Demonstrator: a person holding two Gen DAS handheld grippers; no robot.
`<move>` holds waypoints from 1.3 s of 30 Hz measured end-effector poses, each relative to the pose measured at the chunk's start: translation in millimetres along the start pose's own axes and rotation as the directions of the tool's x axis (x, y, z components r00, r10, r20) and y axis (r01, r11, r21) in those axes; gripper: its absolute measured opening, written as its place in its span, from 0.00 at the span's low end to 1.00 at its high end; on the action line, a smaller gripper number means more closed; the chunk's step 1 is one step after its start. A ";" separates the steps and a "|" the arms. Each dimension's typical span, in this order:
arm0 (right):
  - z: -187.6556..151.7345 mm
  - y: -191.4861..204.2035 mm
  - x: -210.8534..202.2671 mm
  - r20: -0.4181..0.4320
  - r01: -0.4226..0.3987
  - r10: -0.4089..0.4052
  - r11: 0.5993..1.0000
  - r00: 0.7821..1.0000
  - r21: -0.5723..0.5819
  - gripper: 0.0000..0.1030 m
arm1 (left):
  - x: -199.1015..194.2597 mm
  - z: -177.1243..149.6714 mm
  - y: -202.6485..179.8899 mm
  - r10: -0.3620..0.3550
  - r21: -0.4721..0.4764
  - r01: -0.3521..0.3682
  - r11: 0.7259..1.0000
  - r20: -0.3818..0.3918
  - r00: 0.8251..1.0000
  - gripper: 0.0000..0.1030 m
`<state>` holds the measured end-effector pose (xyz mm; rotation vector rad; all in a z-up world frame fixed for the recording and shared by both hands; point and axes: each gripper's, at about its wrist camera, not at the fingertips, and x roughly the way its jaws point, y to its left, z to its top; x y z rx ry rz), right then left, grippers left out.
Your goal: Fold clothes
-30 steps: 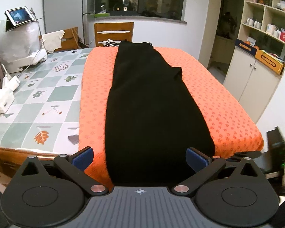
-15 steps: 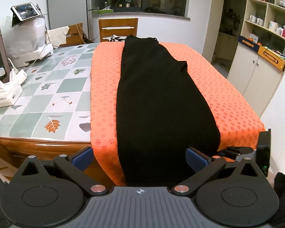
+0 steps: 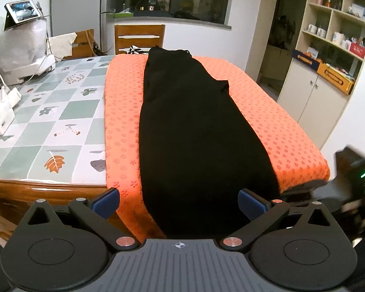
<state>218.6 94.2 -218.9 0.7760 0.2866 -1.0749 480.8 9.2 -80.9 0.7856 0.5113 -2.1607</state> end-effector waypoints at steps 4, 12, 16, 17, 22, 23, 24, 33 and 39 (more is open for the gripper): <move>48.6 15.7 -27.0 0.040 -0.104 0.105 0.994 0.994 -0.037 0.11 | -2.3 3.0 8.2 -0.008 -0.033 0.008 0.999 0.021 1.000 1.00; 166.0 21.4 -71.4 0.162 -0.170 0.187 0.979 0.969 -0.113 0.11 | -15.6 34.6 18.7 0.021 -0.103 -0.009 0.995 0.120 0.993 1.00; 230.1 2.3 -74.9 0.195 -0.170 0.191 0.978 0.962 -0.118 0.11 | -14.3 57.3 20.2 0.056 -0.139 -0.033 0.990 0.167 0.984 1.00; 244.9 -2.0 -72.8 0.199 -0.166 0.188 0.979 0.962 -0.121 0.11 | -13.1 63.0 20.7 0.066 -0.150 -0.040 0.988 0.177 0.982 1.00; 309.9 -45.1 -60.4 0.197 -0.132 0.149 0.987 0.969 -0.096 0.11 | 6.4 89.4 21.5 0.138 -0.222 -0.097 0.970 0.177 0.975 1.00; 319.8 -59.3 -54.4 0.183 -0.121 0.133 0.990 0.974 -0.075 0.11 | 10.8 94.0 21.6 0.152 -0.240 -0.108 0.965 0.174 0.973 1.00; 329.6 -73.5 -48.4 0.169 -0.108 0.116 0.993 0.979 -0.054 0.11 | 16.5 98.6 22.2 0.160 -0.262 -0.110 0.959 0.176 0.971 1.00; 333.2 -181.0 3.0 0.035 -0.059 0.057 0.995 0.998 0.085 0.11 | 63.6 123.9 21.3 0.237 -0.405 -0.169 0.898 0.122 0.964 1.00; 324.6 -221.4 10.3 -0.038 -0.081 0.086 0.990 0.996 0.113 0.11 | 102.0 125.6 18.9 0.188 -0.462 -0.135 0.876 0.071 0.980 0.99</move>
